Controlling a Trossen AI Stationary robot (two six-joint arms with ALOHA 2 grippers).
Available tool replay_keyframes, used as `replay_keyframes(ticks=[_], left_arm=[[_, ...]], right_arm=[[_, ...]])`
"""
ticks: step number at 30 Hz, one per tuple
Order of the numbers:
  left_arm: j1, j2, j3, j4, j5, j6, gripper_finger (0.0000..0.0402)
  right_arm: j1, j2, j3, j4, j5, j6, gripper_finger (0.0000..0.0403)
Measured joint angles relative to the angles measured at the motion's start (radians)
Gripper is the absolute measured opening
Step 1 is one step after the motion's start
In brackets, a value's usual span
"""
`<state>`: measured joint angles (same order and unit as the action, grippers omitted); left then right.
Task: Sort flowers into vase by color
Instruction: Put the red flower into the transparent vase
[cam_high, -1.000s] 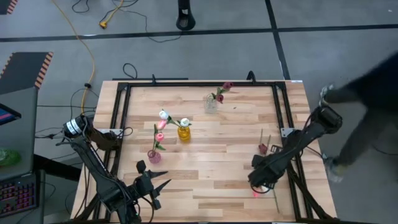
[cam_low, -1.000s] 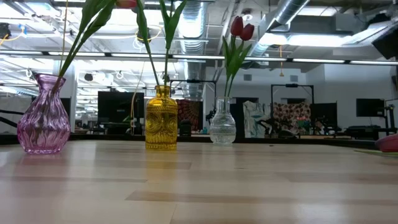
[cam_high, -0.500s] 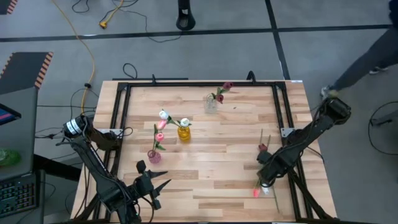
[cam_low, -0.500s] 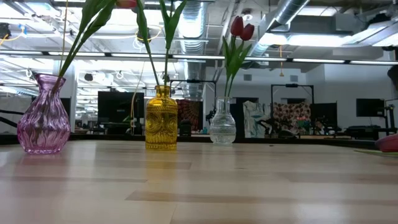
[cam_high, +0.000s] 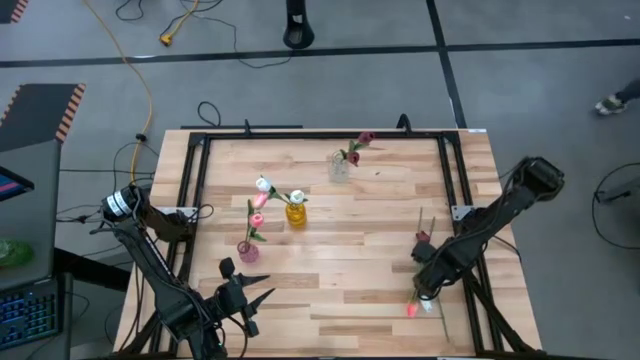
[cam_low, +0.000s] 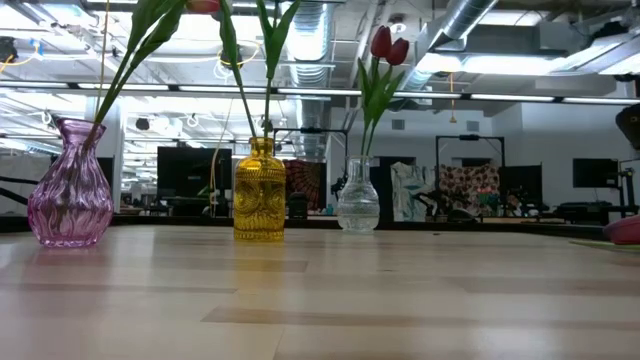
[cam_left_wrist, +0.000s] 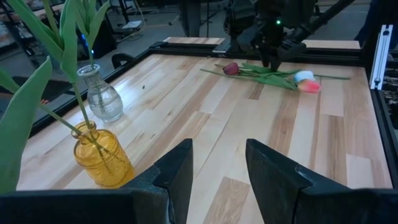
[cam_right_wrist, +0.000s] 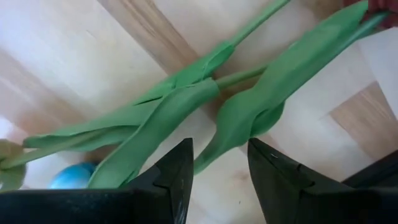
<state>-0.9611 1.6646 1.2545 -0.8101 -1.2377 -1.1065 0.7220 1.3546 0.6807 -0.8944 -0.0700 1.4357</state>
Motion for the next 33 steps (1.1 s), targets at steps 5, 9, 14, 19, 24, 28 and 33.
replay_keyframes(ticks=[5, 9, 14, 19, 24, 28, 33], left_arm=[[0.0, 0.0, 0.0, 0.001, 0.0, -0.001, 0.0137], [0.0, 0.0, 0.0, 0.0, 0.0, -0.001, 0.0137], [0.0, 0.0, 0.0, 0.0, 0.0, -0.002, 0.0137], [0.0, 0.0, 0.0, 0.0, -0.003, -0.003, 0.0137], [0.0, 0.0, 0.0, 0.0, -0.005, -0.003, 0.0137], [0.0, 0.0, 0.0, 0.0, -0.004, -0.003, 0.0137], [0.0, 0.0, 0.0, 0.0, -0.004, -0.004, 0.0137]], right_arm=[[0.014, 0.066, 0.0, 0.006, -0.004, -0.007, 0.0177], [0.024, 0.115, 0.004, 0.016, -0.013, -0.028, 0.0174], [0.024, 0.126, 0.005, 0.017, -0.013, -0.03, 0.0138], [0.024, 0.104, 0.002, 0.023, -0.013, -0.029, 0.0073], [0.011, 0.059, -0.003, 0.002, -0.012, -0.027, 0.0033], [-0.003, 0.018, -0.002, -0.004, -0.013, -0.027, 0.0037], [-0.025, -0.038, -0.002, -0.006, -0.011, -0.03, 0.0056]])
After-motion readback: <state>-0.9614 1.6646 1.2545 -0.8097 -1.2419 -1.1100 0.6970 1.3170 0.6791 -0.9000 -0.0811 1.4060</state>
